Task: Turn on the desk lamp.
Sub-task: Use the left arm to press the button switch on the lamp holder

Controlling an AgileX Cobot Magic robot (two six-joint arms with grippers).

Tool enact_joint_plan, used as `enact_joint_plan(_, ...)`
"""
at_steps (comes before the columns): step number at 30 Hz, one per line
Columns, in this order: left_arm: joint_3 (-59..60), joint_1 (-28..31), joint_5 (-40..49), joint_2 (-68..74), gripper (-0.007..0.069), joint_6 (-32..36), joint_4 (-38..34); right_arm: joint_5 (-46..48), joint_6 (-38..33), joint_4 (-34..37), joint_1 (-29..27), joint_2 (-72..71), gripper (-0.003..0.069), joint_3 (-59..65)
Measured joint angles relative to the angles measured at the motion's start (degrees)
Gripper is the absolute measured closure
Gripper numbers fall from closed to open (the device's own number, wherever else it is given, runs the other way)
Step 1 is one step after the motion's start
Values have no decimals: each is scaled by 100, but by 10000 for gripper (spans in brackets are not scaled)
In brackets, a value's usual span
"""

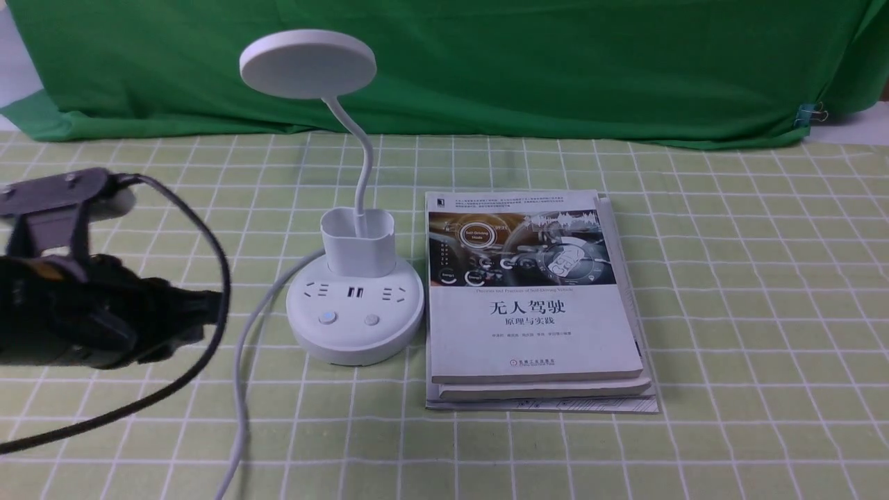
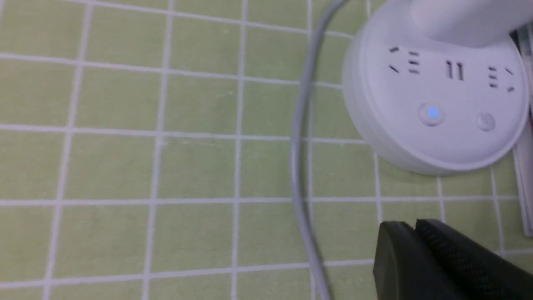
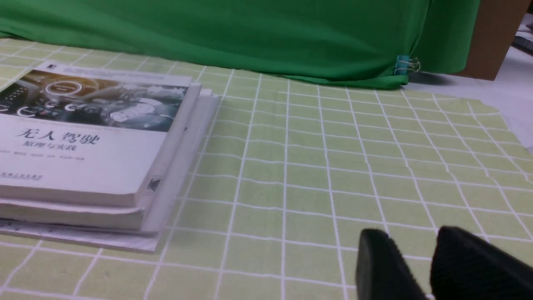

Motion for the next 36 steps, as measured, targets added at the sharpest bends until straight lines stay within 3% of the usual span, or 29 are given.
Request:
enact_joint_plan(4,-639,-950,197,788,606,-569,764,0,0,0,0,0,415,0)
enact_joint_plan(9,-1475,-1727,452,1710,606,-1341,1769,0,0,0,0,0,415,0)
enact_joint_plan(17,-2336,-1864,245,2653,606,-1615,2109,0,0,0,0,0,415,0)
enact_joint_plan(31,-2348,-1956,-183,2962,606,-1615,2262,0,0,0,0,0,415,0)
enact_joint_plan(36,-2152,-2469,-374,2962,606,-2582,3365,0,0,0,0,0,415,0)
